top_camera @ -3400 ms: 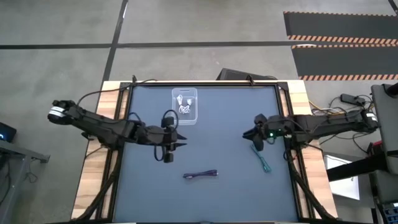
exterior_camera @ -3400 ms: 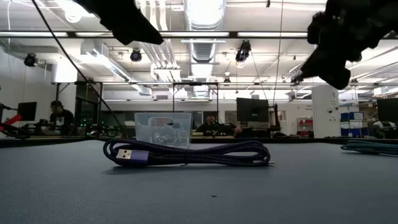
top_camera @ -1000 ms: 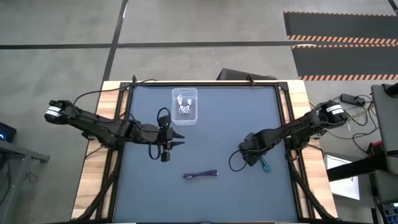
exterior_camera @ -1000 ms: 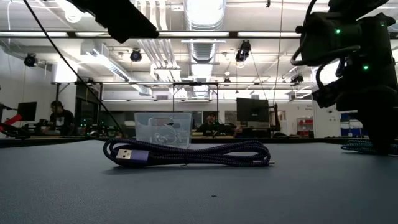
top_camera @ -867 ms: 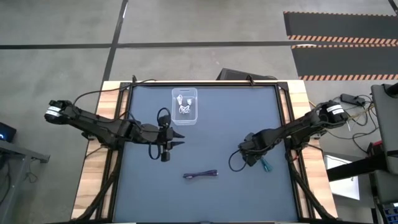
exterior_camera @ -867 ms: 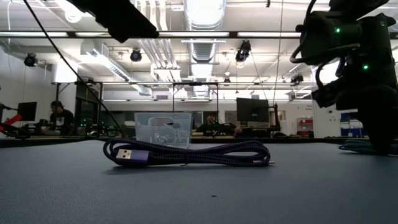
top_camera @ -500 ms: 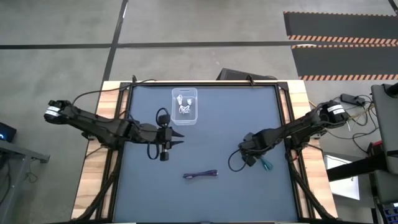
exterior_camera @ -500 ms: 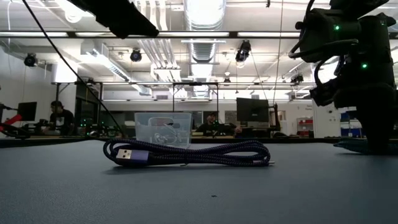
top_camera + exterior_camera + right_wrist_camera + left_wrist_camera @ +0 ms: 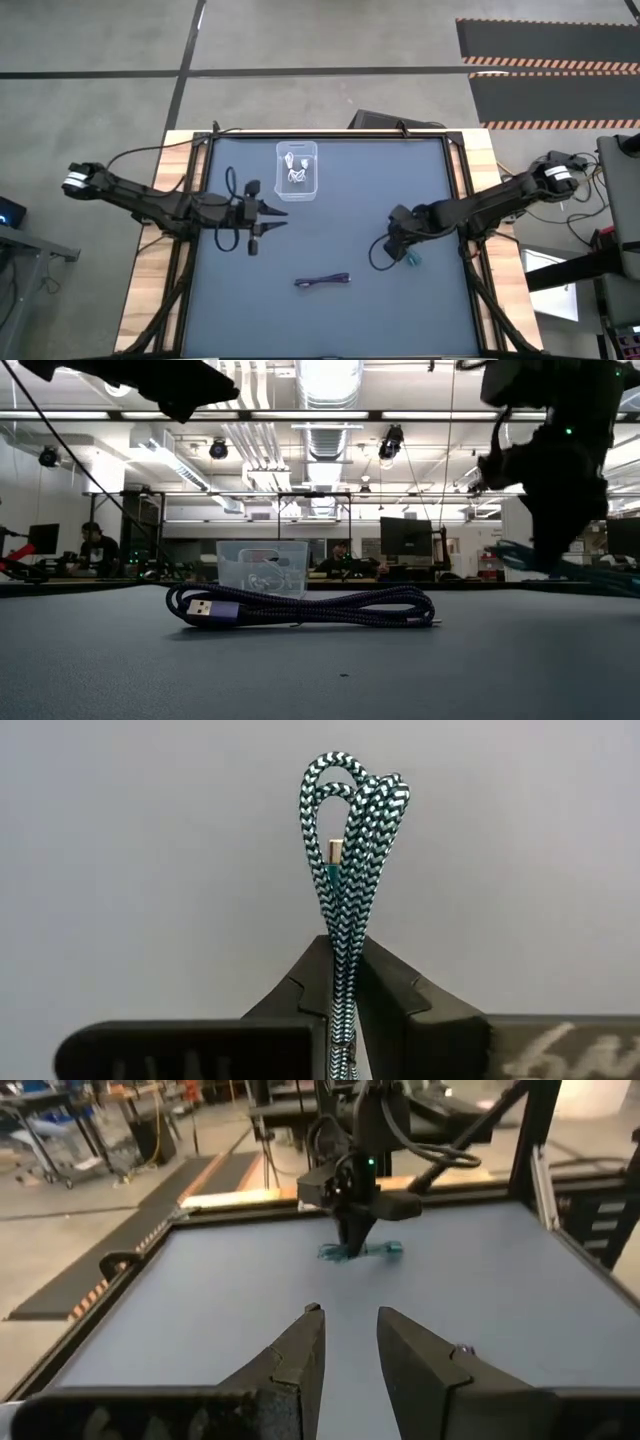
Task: Pick and place USB-C Cables
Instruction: Put the blue charger cable into the transparent bin
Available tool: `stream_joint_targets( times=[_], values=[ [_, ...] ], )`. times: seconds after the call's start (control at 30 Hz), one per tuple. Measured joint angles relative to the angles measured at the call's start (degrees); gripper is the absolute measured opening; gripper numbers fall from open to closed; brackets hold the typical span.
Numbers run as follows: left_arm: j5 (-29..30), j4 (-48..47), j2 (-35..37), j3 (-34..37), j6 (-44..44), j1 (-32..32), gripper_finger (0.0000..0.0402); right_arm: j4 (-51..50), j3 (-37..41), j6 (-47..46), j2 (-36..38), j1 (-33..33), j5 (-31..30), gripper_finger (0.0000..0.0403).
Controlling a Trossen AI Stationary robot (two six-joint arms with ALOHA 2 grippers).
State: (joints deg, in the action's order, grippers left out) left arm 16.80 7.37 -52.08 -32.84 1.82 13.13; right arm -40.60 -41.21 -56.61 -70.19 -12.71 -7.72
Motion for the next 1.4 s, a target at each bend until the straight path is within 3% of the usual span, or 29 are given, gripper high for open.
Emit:
stream_joint_targets(
  times=[0.37,0.6,0.93,1.2,1.4],
  values=[
    [0.0,4.73,0.32,1.24,-0.02,0.0,0.008,15.34,0.12,13.26,5.85,0.0,-9.81,0.0019],
    [0.0,6.29,-1.13,1.24,-0.04,0.0,0.008,29.65,0.83,26.84,6.33,0.0,-11.83,0.0019],
    [0.0,8.71,-2.21,1.22,-0.08,0.0,0.008,50.16,3.59,43.76,6.29,0.0,-11.79,0.0019],
    [0.0,11.03,-2.35,1.22,-0.06,0.0,0.008,65.88,8.46,51.84,6.31,0.07,-11.34,0.0019],
    [0.0,14.93,-4.72,1.24,-0.01,0.0,0.008,78.07,12.43,53.85,6.31,1.66,-3.89,0.0019]
  ],
)
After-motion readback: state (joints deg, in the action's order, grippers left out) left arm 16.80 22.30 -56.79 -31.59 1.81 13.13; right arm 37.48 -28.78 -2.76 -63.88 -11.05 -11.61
